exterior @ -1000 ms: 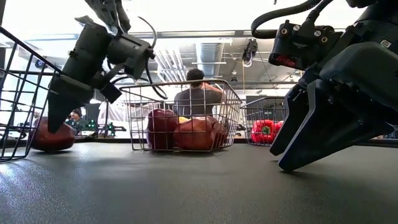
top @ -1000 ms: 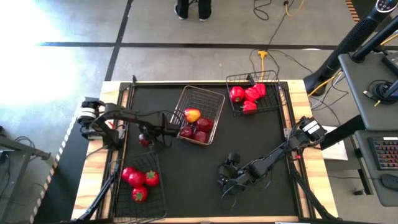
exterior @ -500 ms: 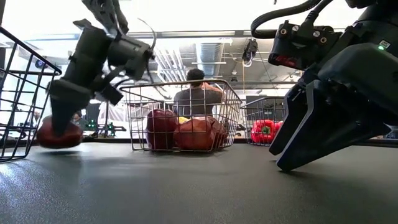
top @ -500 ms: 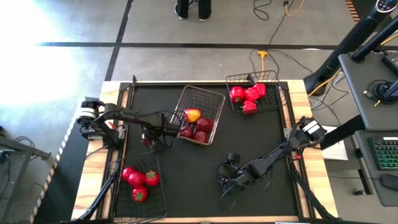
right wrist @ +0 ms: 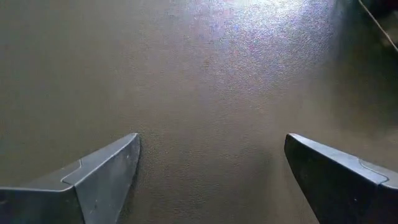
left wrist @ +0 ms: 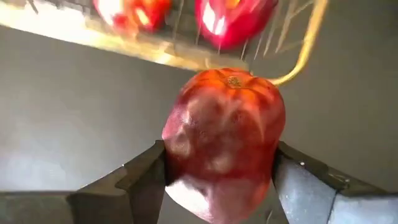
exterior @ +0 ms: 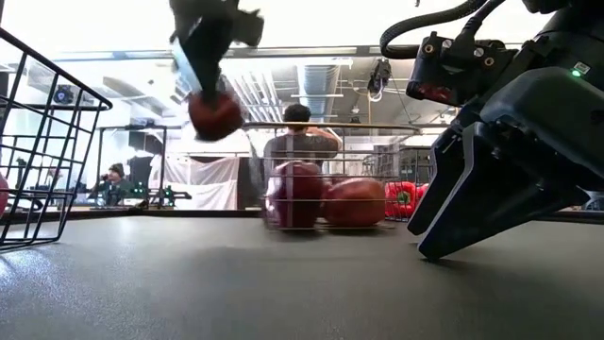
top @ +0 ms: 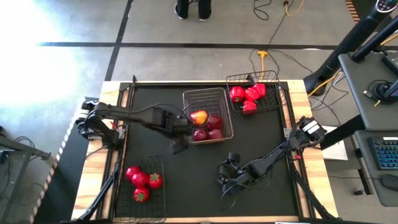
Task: Sort produce into baskets
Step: Put the red apple into the gold wire basket, then return to Home Position
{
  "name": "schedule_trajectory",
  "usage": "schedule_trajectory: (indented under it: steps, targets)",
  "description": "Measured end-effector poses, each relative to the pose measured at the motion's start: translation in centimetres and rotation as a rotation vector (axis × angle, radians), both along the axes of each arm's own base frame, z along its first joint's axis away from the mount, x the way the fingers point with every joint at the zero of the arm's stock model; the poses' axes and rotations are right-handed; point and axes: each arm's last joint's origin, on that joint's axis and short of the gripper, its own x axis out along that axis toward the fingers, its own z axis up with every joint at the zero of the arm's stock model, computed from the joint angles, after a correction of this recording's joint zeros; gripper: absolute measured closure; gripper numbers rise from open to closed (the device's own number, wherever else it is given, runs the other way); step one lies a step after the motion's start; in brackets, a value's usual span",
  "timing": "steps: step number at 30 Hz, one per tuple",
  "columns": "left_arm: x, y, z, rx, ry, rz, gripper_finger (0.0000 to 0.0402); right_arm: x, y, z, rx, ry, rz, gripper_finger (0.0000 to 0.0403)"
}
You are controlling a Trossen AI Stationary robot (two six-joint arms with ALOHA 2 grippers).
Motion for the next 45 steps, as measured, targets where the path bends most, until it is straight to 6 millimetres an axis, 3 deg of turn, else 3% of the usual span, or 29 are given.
schedule_trajectory:
  steps: [7, 15, 21, 27, 32, 37, 41, 45]
  targets:
    - [1.0, -0.8, 5.1, 0.039, -0.175, -0.049, 0.0163, 0.0, 0.0, 0.0, 0.000, 0.001, 0.001, 0.0009]
    - [1.5, -0.9, 7.3, 0.070, -0.273, -0.082, 0.0163, 0.0, 0.0, 0.0, 0.000, 0.001, 0.001, 0.0009]
    - [3.1, -0.9, 6.7, 0.087, -0.371, -0.119, 0.0164, 0.0, 0.0, 0.0, 0.000, 0.002, 0.001, 0.0009]
    - [5.9, -0.2, 4.4, 0.112, -0.378, -0.122, 0.0161, 0.0, 0.0, 0.0, 0.003, -0.002, 0.002, 0.0009]
    - [7.7, 1.1, 1.4, 0.209, -0.291, -0.063, 0.0134, 0.0, 0.1, 0.0, 0.005, -0.005, 0.004, 0.0009]
    - [8.8, 1.9, -0.2, 0.216, -0.268, -0.053, 0.0097, 0.0, 0.1, 0.0, 0.004, -0.005, 0.007, 0.0009]
    - [8.9, 1.9, 0.1, 0.215, -0.284, -0.058, 0.0078, 0.1, 0.1, 0.0, 0.010, -0.014, 0.004, 0.0009]
    - [8.5, 1.8, 2.6, 0.211, -0.361, -0.036, 0.0072, 0.3, 0.0, 0.1, -0.003, -0.040, -0.011, 0.0009]
